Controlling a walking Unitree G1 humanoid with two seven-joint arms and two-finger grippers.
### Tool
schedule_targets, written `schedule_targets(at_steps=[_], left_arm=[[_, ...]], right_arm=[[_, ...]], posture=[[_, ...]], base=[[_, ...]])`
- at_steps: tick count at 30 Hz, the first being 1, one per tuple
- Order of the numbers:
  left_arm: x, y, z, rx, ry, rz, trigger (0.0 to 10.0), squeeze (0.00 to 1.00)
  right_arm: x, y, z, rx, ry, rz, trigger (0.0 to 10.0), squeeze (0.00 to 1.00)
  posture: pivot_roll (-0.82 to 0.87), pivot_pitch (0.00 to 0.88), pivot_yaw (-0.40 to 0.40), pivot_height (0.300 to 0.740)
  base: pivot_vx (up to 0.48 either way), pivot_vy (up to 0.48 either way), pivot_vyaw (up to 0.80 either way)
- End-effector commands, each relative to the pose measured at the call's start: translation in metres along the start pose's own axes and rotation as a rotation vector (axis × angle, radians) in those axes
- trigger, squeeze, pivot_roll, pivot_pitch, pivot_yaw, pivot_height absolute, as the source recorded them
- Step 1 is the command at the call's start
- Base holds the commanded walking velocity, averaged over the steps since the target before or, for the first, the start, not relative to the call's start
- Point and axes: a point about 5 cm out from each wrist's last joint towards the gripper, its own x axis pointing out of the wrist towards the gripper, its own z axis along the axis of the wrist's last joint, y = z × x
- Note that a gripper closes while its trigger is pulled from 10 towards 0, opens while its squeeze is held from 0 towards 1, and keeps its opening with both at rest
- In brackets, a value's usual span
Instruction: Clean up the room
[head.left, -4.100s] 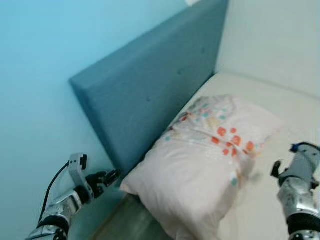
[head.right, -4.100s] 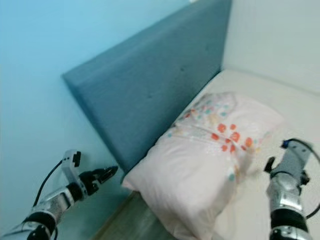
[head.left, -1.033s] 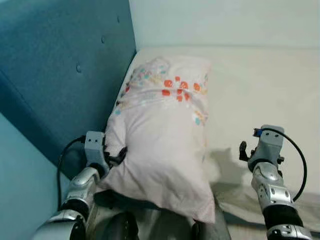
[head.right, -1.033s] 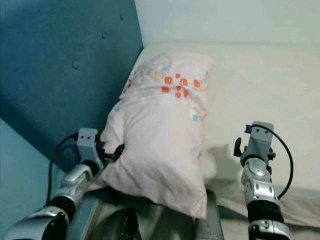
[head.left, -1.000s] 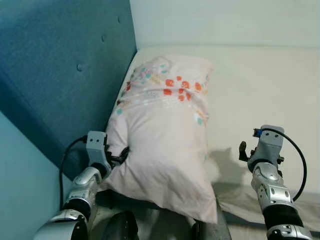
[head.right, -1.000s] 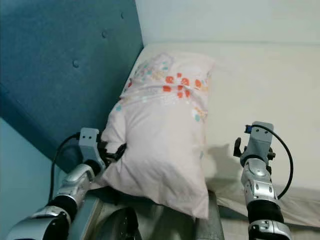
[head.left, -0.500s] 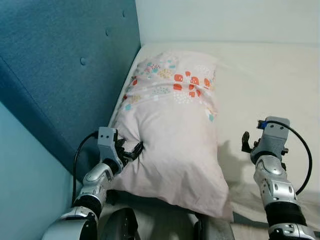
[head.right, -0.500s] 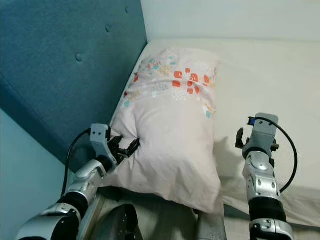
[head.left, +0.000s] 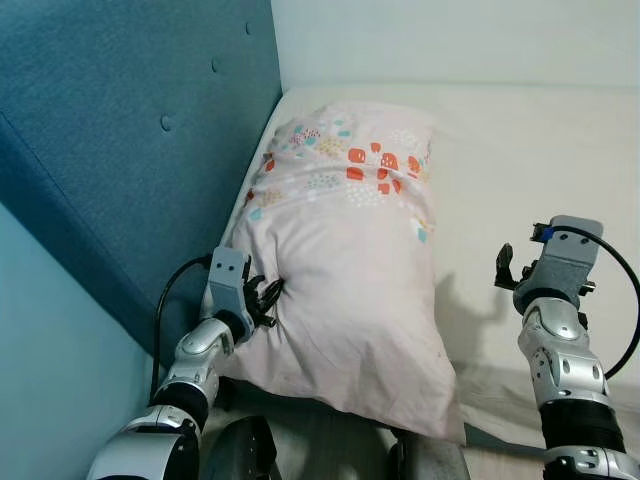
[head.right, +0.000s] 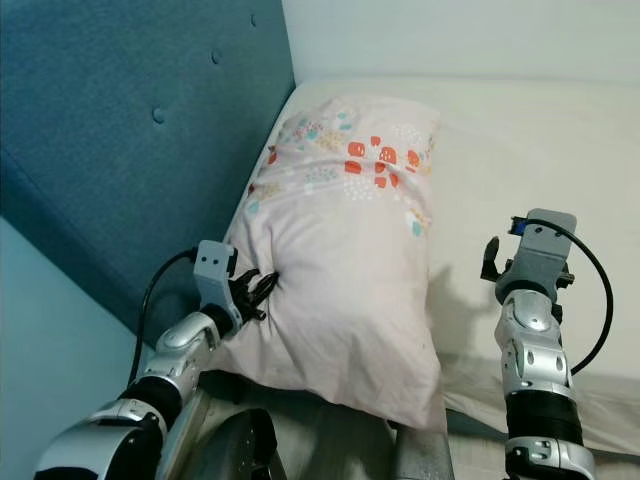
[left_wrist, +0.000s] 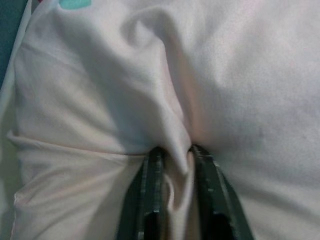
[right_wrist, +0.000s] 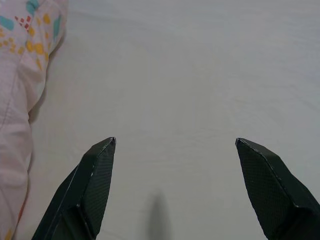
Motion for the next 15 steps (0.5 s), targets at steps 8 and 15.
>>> schedule_targets(at_steps=[8,15], left_arm=[[0.014,0.000,0.021,-0.111,-0.069,0.029,0.0,0.00],[0.025,0.010,0.059,-0.214,-0.214,0.069,0.0,0.00]], right_arm=[[0.000,0.001,0.009,0.046,-0.006,-0.012,10.0,0.00],[0.000,0.004,0.007,0.053,0.004,-0.007,10.0,0.00]], posture=[[-0.10,0.199,0.125,0.525],[-0.10,0.206,0.129,0.525]], base=[[0.000,0.000,0.00],[0.000,0.000,0.00]])
